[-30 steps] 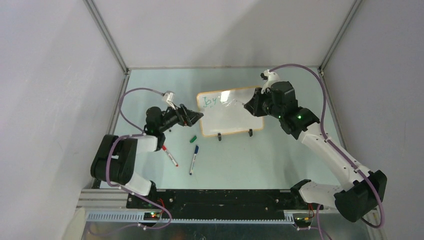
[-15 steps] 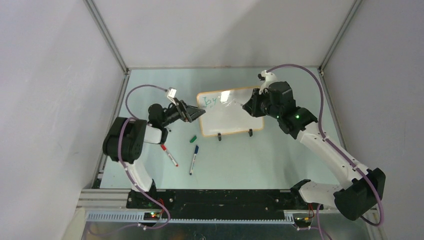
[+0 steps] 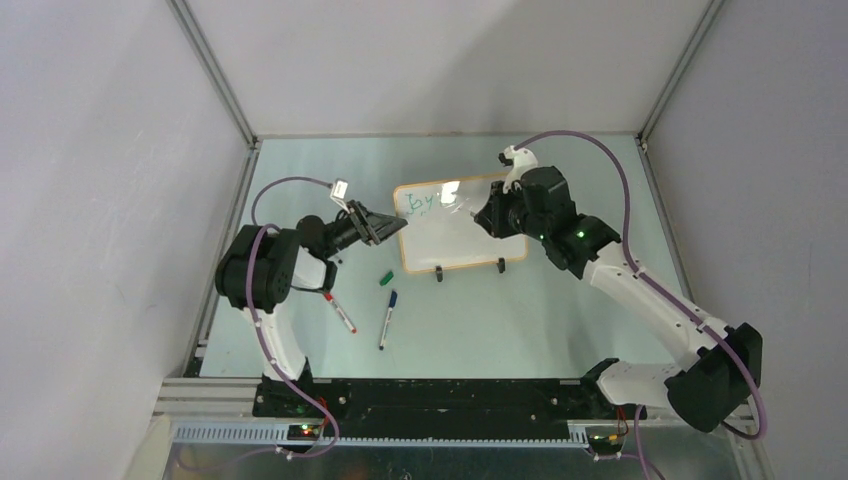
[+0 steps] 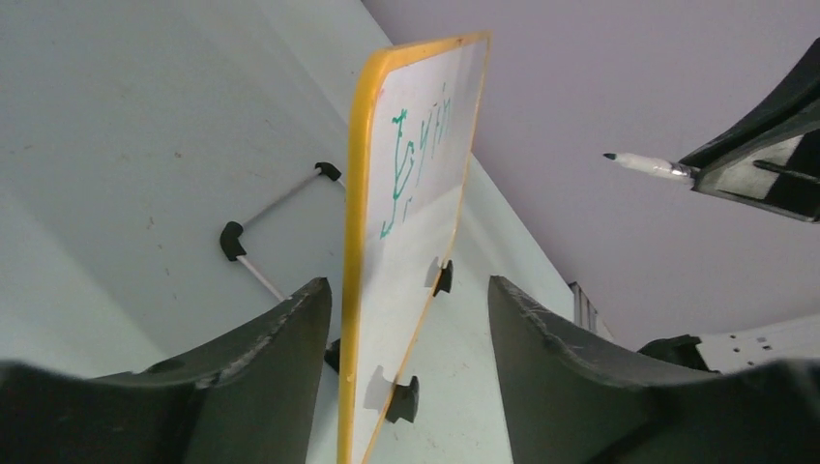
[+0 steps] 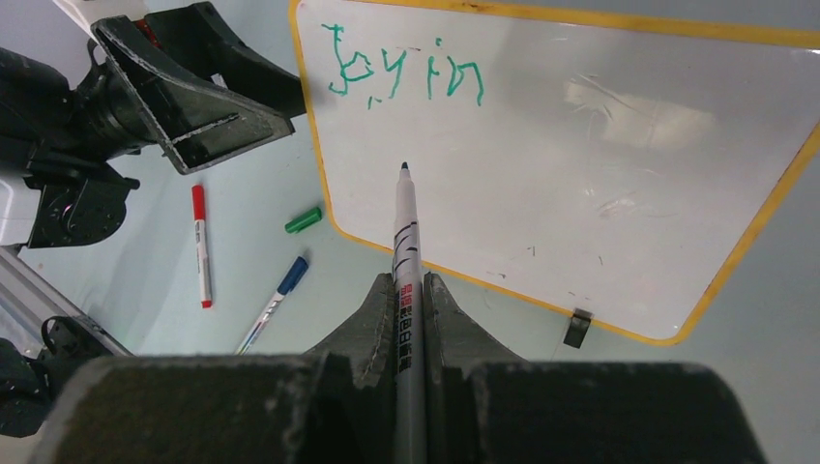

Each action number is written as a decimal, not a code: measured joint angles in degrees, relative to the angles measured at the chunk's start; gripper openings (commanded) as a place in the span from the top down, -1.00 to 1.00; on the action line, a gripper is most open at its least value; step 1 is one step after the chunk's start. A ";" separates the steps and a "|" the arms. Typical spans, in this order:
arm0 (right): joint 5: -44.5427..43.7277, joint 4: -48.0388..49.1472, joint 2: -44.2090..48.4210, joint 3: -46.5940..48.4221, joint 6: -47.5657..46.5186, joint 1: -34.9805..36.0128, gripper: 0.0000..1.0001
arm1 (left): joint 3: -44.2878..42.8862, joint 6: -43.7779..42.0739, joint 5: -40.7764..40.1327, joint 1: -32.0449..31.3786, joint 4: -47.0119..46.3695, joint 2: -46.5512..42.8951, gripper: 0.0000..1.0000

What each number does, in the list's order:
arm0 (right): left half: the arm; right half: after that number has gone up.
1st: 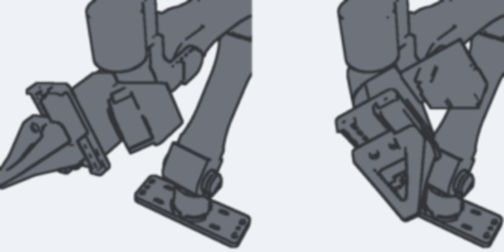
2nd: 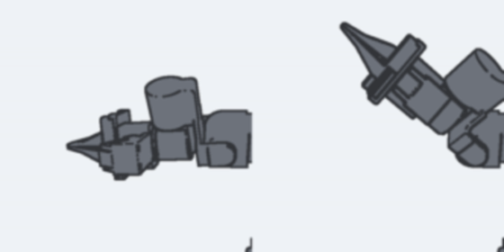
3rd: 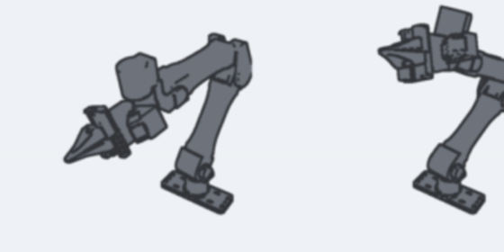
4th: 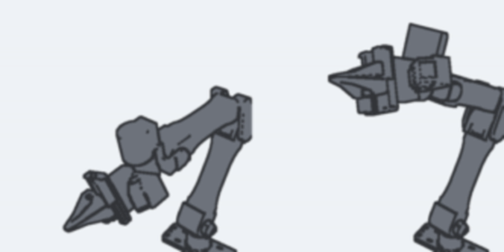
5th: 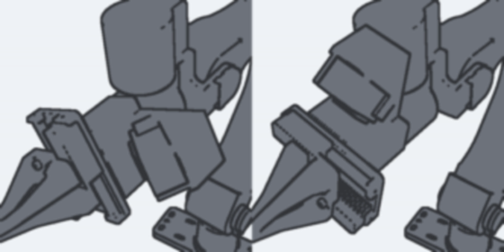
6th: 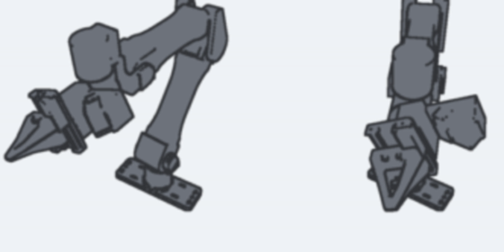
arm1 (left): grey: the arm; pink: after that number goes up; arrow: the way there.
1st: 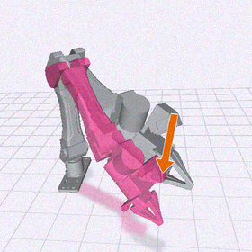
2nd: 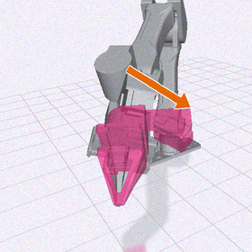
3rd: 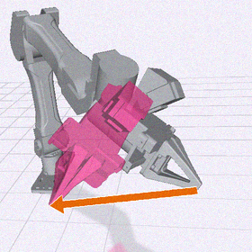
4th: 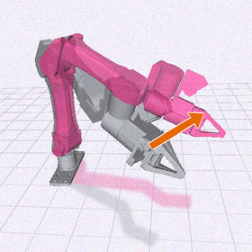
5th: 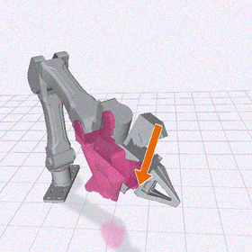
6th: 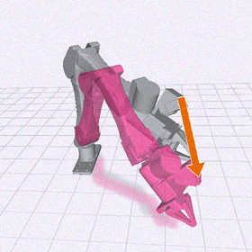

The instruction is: Write a sentence on the whiteboard

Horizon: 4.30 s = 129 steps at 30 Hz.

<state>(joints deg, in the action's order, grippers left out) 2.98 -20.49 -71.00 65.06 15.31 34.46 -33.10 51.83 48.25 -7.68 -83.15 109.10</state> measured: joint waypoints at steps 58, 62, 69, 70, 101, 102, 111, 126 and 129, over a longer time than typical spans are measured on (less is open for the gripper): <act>-19.10 -6.05 -16.85 13.88 -3.17 2.49 1.00 | -3.78 6.56 0.07 0.48 -1.60 4.24 1.00; -19.15 -6.62 -17.62 14.88 -3.39 2.49 1.00 | -3.78 6.56 0.11 0.48 -1.60 4.24 1.00; -19.34 -7.61 -18.40 16.33 -3.39 2.49 1.00 | -3.78 6.56 0.15 0.48 -1.60 4.24 1.00; -19.37 -7.72 -18.53 16.37 -3.39 2.49 1.00 | -3.78 6.56 0.15 0.48 -1.62 4.24 1.00; -18.62 -0.63 -17.73 9.18 -4.46 16.13 1.00 | -3.78 6.54 0.20 0.48 -1.62 4.24 1.00; -18.82 -0.42 -17.79 9.18 -4.46 16.22 1.00 | -3.78 6.54 0.20 0.48 -1.62 4.24 1.00; -20.31 0.68 -21.40 9.25 -4.83 18.73 1.00 | -3.78 6.54 0.22 0.48 -1.62 4.24 1.00; -24.85 0.66 -25.16 12.46 -5.05 20.44 1.00 | -3.78 6.54 0.42 0.48 -1.62 4.24 1.00; -26.18 0.63 -25.62 13.00 -5.09 20.55 1.00 | -3.78 6.54 0.44 0.48 -1.62 4.24 1.00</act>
<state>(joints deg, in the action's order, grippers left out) -23.20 -19.86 -96.62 78.06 10.22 55.00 -36.88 58.37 48.69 -7.20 -84.77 113.34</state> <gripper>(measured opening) 0.129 0.111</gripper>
